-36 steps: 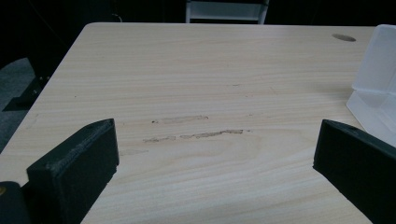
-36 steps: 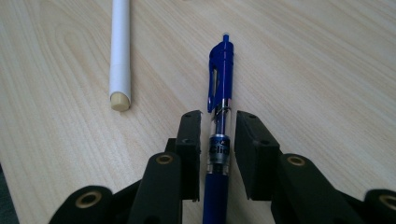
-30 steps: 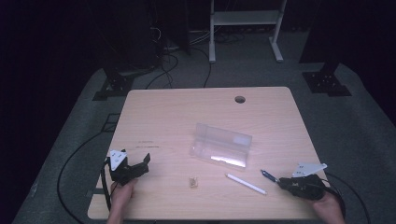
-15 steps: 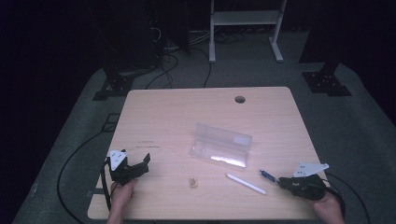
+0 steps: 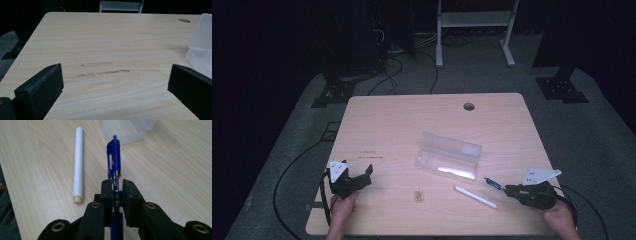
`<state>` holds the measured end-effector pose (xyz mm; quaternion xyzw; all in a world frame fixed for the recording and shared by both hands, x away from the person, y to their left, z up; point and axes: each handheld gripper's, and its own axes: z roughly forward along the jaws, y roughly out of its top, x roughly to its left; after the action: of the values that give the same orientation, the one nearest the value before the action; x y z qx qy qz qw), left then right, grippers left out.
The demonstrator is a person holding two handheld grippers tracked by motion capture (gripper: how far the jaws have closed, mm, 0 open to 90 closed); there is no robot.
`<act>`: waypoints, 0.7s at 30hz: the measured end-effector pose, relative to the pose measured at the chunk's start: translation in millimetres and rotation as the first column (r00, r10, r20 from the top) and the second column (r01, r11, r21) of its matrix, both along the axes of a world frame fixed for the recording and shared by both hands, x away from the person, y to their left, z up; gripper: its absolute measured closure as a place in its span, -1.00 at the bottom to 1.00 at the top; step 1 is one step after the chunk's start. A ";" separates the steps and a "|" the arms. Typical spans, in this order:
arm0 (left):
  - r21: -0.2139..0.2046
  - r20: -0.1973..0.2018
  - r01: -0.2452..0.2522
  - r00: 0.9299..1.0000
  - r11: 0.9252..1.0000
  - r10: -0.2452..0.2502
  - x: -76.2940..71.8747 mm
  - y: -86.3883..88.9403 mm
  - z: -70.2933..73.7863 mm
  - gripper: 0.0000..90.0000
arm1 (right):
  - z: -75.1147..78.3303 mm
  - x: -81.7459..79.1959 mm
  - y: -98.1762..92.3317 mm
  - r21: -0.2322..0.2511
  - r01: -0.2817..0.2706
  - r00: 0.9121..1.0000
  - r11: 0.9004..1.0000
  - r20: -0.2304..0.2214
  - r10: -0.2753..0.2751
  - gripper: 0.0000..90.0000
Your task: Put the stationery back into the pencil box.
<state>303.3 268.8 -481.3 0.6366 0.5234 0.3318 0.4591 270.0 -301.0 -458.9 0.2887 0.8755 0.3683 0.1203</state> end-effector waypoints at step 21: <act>0.002 0.000 0.002 1.000 1.000 -0.002 0.0 -0.2 0.0 -1.00 | 30.8 18.9 35.5 -0.034 -0.098 0.995 0.995 0.015 0.098 0.76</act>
<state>303.3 268.5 -481.2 0.6376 0.5223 0.3320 0.4586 288.9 -265.5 -428.1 0.2403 0.8935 0.3618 0.1144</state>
